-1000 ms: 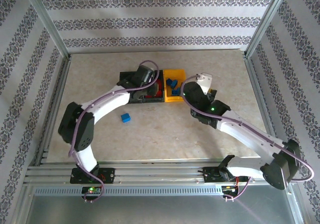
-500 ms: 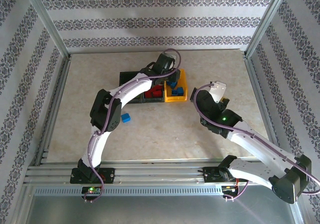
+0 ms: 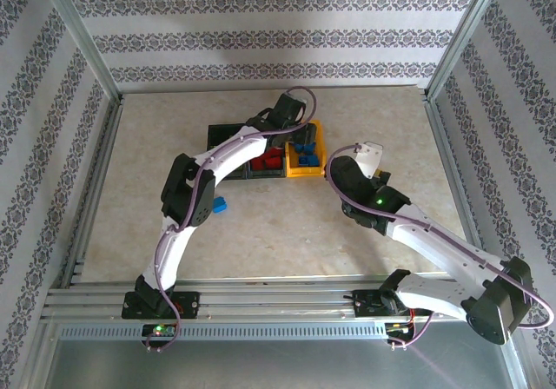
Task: Sort the legos into containers by color
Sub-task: Place the lego in the container, then pick up the lego from the center of the table.
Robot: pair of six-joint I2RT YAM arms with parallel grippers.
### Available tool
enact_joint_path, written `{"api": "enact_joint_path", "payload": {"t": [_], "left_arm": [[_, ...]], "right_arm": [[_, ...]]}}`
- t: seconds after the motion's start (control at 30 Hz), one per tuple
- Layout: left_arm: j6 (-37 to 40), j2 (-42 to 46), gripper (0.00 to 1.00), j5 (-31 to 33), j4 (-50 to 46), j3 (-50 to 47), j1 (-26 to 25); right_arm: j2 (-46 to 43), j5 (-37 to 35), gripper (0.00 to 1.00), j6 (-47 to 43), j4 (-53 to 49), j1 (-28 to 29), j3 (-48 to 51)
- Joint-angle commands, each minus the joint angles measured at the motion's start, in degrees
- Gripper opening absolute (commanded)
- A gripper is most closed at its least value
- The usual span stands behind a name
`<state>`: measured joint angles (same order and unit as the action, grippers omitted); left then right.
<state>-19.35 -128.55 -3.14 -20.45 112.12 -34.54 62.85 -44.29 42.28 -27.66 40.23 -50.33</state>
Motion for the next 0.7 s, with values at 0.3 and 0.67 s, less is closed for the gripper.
{"api": "enact_joint_path", "payload": {"t": [0.3, 0.67], "left_arm": [[-2.98, 31.42, 0.81, 11.07, 9.19, -27.63, 3.24], [-9.22, 60.79, 1.0, 15.83, 7.15, -56.22, 18.88]], "right_arm": [[5.44, 7.52, 0.97, -3.65, 3.64, 4.0, -3.68], [24.52, 20.65, 0.9, -5.05, 3.65, 11.77, -16.54]]}}
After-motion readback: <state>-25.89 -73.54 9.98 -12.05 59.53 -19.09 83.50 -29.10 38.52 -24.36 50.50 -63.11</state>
